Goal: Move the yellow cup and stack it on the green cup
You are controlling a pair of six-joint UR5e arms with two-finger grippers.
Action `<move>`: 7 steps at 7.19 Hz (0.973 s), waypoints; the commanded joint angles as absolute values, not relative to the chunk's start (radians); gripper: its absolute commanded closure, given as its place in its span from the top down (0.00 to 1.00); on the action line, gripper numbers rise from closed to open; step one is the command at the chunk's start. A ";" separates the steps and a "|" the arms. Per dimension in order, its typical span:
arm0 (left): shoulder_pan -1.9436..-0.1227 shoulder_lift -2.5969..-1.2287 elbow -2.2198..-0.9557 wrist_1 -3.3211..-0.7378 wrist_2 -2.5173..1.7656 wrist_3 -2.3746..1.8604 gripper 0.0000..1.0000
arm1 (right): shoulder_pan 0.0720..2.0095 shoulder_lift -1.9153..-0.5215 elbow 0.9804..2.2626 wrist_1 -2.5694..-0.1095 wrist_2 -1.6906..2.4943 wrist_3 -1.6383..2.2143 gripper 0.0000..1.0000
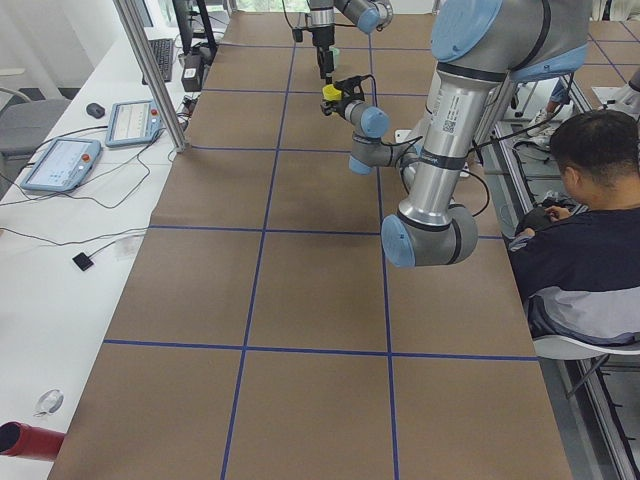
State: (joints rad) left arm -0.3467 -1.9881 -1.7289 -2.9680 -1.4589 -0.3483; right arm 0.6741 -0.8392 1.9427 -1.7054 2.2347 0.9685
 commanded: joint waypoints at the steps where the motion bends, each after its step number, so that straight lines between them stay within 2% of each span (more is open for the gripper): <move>1: -0.347 -1.988 -1.729 -2.970 -1.459 -0.348 0.11 | 0.632 -0.838 1.945 -1.741 2.201 0.963 1.00; 4: -0.345 -1.988 -1.730 -2.970 -1.460 -0.348 0.15 | 0.603 -0.839 1.944 -1.743 2.163 0.963 0.99; 5: -0.345 -1.988 -1.730 -2.970 -1.460 -0.348 0.17 | 0.592 -0.839 1.941 -1.743 2.148 0.963 0.92; 6: -0.345 -1.988 -1.730 -2.971 -1.460 -0.348 0.18 | 0.589 -0.839 1.940 -1.743 2.148 0.963 0.79; 7: -0.347 -1.993 -1.730 -2.973 -1.459 -0.342 0.18 | 0.588 -0.839 1.939 -1.743 2.148 0.960 0.74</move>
